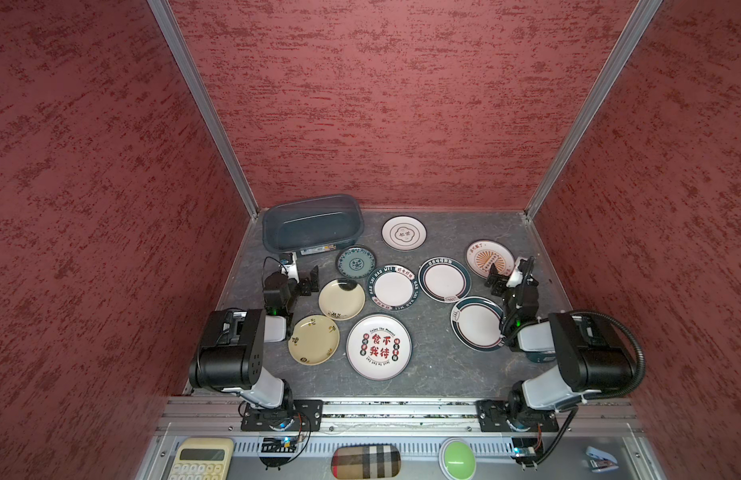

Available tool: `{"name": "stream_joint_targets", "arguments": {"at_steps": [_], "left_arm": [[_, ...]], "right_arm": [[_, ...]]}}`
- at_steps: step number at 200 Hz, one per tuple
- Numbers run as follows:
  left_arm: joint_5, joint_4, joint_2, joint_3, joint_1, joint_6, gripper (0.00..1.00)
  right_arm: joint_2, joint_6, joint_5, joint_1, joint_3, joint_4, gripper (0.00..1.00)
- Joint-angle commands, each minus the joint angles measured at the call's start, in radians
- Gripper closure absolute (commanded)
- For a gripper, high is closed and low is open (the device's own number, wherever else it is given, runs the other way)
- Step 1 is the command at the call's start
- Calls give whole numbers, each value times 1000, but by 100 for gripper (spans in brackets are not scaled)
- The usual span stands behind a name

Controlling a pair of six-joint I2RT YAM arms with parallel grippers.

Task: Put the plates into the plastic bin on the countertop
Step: 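Move both grippers forward toward the plates on the table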

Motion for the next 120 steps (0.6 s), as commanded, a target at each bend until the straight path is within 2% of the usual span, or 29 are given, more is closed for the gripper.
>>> {"name": "stream_joint_targets", "arguments": {"at_steps": [1,20,44,58,75,100,120], "left_arm": [[-18,-3,-16,14,-12,14,1],[-37,3,-17,11,-23,20,1],[-108,-46,-67,17,-45,25,1],[-197,-148,-143,36,-81,26,0],[-223,-279,-227,68,-131,56,1],[-350,-353,-301,82,-213,61,1],[-484,-489,-350,120,-264,39,0]], "right_arm": [[-4,-8,16,0,-5,35,1],[-10,-8,13,2,-6,34,1],[-82,-17,-3,2,17,-69,1],[-107,-15,19,5,24,-98,1],[-140,-15,64,19,38,-147,1],[-191,10,115,53,126,-375,1],[-231,48,126,82,153,-466,1]]}}
